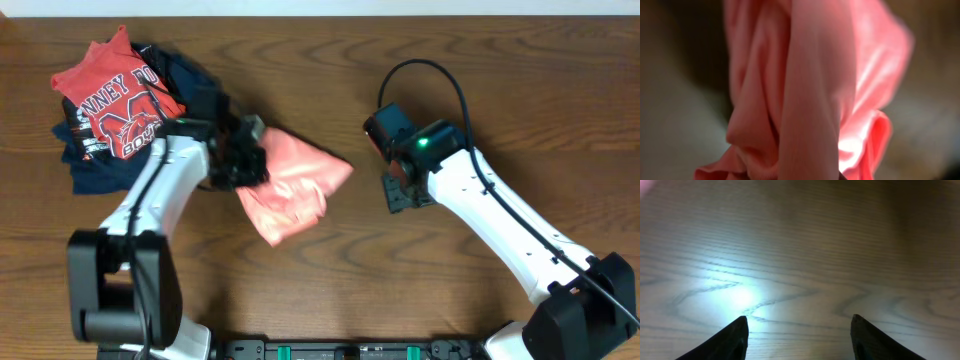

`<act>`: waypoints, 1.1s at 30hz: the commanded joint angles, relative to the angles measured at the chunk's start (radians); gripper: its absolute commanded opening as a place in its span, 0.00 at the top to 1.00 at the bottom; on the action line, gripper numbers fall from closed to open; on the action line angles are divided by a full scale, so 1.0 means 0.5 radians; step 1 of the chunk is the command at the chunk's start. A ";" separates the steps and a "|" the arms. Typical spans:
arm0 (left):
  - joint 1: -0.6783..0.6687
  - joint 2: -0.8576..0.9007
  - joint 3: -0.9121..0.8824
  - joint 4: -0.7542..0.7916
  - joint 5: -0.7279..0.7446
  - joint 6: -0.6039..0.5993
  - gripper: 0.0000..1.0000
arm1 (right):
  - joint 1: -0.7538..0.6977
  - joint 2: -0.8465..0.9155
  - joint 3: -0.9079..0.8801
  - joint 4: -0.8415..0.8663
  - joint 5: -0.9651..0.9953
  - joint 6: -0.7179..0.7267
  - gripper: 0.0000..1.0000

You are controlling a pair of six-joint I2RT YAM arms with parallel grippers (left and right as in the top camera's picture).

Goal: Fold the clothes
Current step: 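Carry the pink shirt left and drop it onto the shirt pile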

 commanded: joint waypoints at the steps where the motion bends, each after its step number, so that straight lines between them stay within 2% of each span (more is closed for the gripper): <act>1: 0.111 -0.132 0.170 0.030 -0.322 -0.026 0.94 | -0.064 -0.052 0.031 -0.002 0.053 0.040 0.36; 7: 0.299 -0.243 0.231 0.321 -0.664 -0.025 0.94 | -0.128 -0.056 0.031 -0.005 0.053 0.040 0.36; 18: 0.655 -0.260 0.232 0.993 -0.675 -0.072 0.94 | -0.137 -0.056 0.031 -0.002 0.053 0.051 0.36; 25: 0.931 -0.214 0.231 1.289 -0.674 -0.373 0.93 | -0.137 -0.056 0.031 0.007 0.045 0.062 0.36; 27: 1.003 -0.159 0.231 1.315 -0.674 -0.450 0.84 | -0.137 -0.056 0.031 0.007 0.045 0.062 0.35; 28: 1.026 -0.136 0.231 1.319 -0.674 -0.465 0.83 | -0.137 -0.056 0.031 0.008 0.045 0.062 0.35; 33: 1.140 0.008 0.231 1.307 -0.493 -0.523 0.33 | -0.137 -0.056 0.031 0.008 0.045 0.062 0.35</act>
